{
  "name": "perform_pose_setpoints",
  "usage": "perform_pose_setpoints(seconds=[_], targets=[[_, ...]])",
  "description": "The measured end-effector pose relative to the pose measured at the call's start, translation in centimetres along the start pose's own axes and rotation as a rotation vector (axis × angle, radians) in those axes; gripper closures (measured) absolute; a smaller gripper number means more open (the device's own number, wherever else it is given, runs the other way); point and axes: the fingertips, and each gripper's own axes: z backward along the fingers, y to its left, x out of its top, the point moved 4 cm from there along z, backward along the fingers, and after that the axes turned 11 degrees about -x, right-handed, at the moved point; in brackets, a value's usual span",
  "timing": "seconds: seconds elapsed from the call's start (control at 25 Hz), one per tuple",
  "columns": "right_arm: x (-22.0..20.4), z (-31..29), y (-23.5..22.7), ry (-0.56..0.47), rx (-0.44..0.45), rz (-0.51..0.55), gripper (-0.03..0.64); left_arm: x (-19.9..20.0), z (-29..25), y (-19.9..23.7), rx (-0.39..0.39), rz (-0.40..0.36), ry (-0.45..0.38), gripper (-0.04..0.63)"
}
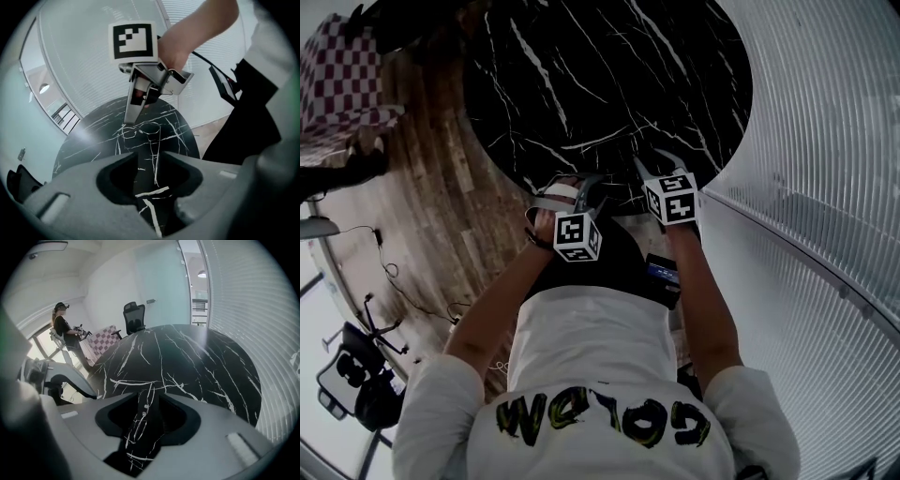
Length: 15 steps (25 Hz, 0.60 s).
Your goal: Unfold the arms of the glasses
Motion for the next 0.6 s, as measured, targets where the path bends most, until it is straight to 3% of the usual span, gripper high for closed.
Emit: perform_pose_setpoints(seconds=[0.4,0.6], targets=[[3.3,9.1,0.4,-0.164,-0.009,-0.048,0.506,4.6,8.3,2.7,0.085,0.252,-0.202,0.456],[5.9,15.0,1.3,-0.264,-0.001,-0.029,0.527,7.9,13.8,5.8,0.138,0.368,-0.35,0.456]])
